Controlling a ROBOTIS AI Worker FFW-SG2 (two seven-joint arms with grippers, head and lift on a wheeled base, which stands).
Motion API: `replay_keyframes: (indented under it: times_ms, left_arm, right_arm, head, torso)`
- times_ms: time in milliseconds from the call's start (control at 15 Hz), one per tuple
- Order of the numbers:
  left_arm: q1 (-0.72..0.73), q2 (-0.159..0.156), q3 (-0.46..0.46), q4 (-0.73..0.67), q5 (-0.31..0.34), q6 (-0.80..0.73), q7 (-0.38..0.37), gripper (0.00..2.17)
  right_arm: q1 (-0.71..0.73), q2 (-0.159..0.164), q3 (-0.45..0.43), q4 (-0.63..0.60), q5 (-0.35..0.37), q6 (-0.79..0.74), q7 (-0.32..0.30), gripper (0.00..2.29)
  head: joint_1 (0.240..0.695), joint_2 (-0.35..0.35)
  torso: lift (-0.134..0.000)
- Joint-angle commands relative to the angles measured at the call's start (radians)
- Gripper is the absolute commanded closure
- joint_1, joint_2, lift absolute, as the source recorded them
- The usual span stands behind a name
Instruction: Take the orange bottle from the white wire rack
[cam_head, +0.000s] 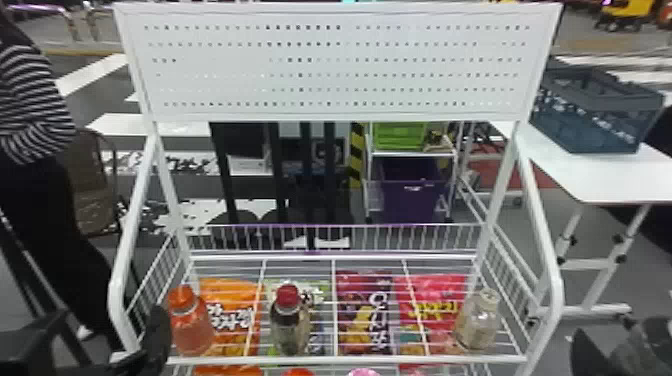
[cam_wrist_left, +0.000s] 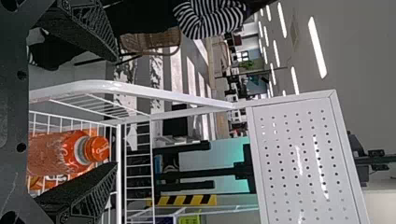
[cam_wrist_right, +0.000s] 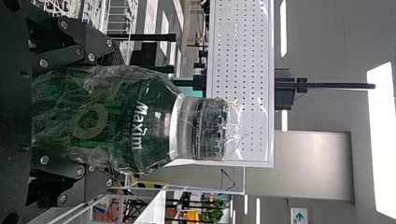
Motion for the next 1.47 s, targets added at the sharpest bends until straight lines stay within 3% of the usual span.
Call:
replay_keyframes:
  times_ms: [0,733,1067,1400]
  left_arm:
    - [-0.001,0.001,0.000,-0.001,0.002,0.017,0.000,0.09]
    - [0.010,-0.004,-0.034,0.012,0.005,0.007,0.013,0.09]
    - [0.013,-0.004,-0.179,0.198,-0.003,-0.183,0.082,0.09]
    - [-0.027,-0.004,-0.247,0.394,-0.012,-0.413,0.099,0.09]
  right_arm:
    - [0.000,0.001,0.000,0.000,0.000,0.000,0.000,0.83]
    - [0.000,0.001,-0.002,0.002,0.000,-0.003,0.000,0.83]
    - [-0.003,0.001,-0.002,0.006,0.000,-0.003,0.000,0.83]
    - [-0.003,0.001,0.000,0.017,0.000,-0.006,0.000,0.83]
  head:
    - [0.499,0.000]
    - [0.499,0.000]
    - [0.499,0.000]
    - [0.499,0.000]
  torso:
    - [0.000]
    - [0.000]
    - [0.000]
    - [0.000]
